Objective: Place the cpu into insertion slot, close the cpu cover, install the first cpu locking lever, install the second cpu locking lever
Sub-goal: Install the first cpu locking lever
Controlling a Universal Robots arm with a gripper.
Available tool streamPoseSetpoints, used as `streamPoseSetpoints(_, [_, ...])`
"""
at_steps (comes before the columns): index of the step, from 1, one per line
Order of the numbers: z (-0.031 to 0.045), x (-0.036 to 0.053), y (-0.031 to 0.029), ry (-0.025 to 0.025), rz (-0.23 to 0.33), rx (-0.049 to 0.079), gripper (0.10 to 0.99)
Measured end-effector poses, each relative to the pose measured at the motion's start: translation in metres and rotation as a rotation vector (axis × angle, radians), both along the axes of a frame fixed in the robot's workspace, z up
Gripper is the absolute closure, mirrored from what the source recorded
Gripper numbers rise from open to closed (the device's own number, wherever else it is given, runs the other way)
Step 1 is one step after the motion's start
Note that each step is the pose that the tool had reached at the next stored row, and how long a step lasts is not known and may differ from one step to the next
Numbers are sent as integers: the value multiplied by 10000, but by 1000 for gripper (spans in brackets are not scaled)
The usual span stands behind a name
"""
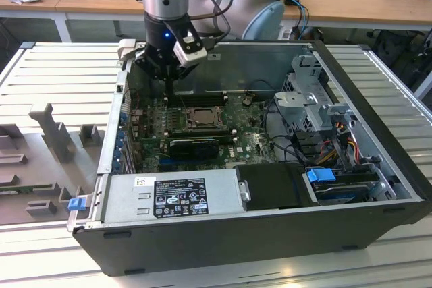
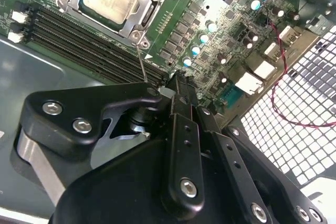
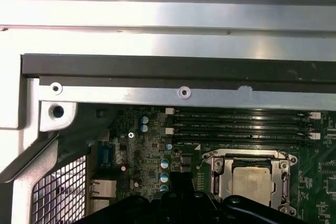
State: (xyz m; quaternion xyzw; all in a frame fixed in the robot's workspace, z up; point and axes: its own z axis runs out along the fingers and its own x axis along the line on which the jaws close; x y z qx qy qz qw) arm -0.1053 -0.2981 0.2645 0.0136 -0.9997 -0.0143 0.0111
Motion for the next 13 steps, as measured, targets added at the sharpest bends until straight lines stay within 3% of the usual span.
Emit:
streamPoseSetpoints(8, [-2,8,12,-2,0,2,980])
streamPoseSetpoints(13, [-2,75,49,-1,-1,1,980])
